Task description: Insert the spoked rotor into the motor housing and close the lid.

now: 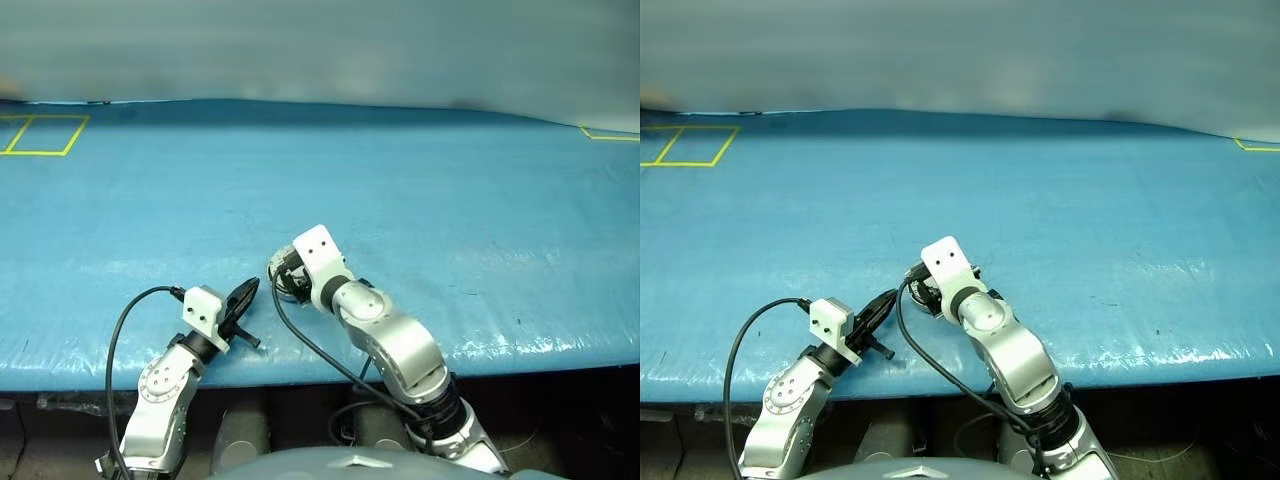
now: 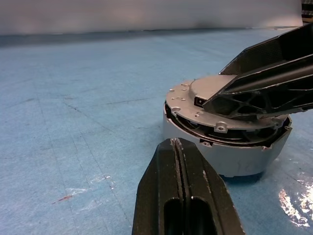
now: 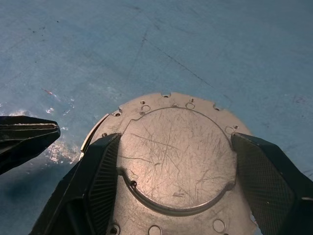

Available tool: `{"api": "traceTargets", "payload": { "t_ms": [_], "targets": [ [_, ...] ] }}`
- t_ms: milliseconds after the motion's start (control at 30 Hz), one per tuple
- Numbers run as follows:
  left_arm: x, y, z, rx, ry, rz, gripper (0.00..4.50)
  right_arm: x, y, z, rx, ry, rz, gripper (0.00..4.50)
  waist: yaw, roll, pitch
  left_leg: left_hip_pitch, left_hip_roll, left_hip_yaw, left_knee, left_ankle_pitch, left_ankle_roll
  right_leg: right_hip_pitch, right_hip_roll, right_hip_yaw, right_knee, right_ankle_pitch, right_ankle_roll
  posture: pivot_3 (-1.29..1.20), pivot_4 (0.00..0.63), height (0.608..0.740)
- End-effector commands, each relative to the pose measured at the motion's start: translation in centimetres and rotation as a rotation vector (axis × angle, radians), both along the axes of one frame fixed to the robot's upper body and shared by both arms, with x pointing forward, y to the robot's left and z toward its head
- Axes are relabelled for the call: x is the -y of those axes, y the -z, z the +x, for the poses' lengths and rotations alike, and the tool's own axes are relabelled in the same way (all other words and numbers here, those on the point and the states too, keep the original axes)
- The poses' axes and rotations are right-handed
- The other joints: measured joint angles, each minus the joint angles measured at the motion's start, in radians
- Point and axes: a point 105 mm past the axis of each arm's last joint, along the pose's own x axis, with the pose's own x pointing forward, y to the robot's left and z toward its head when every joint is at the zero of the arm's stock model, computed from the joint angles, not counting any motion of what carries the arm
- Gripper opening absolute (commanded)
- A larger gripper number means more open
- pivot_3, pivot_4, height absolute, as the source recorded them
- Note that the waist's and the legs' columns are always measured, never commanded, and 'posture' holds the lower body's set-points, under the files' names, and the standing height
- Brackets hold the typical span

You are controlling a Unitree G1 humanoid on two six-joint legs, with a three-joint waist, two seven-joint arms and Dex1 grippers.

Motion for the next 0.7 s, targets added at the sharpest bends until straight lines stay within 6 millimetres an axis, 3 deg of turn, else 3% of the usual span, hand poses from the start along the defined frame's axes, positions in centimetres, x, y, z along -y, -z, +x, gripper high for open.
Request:
{"api": "traceTargets", "payload": {
  "t_ms": [33,700],
  "targets": [
    [0.0,-0.8,-0.1,0.034,0.001,-0.004,0.0,-0.4,-1.3,-0.1,0.077,-0.014,-0.029,3.24,-0.001,0.0,0.0,0.0,0.0,0.0,0.0,0.0,0.0,0.0,0.0,0.0,0.0,0.0,0.0,0.0,0.15,0.74],
    [0.1,-0.4,-0.2,0.009,0.016,0.009,0.0,-2.1,-1.5,-0.8,0.041,-0.022,0.037,3.24,-0.003,0.0,0.0,0.001,0.0,0.0,-0.006,0.001,-0.001,-0.001,0.001,0.0,0.0,-0.001,-0.001,0.0,0.15,0.74]
  ]
}}
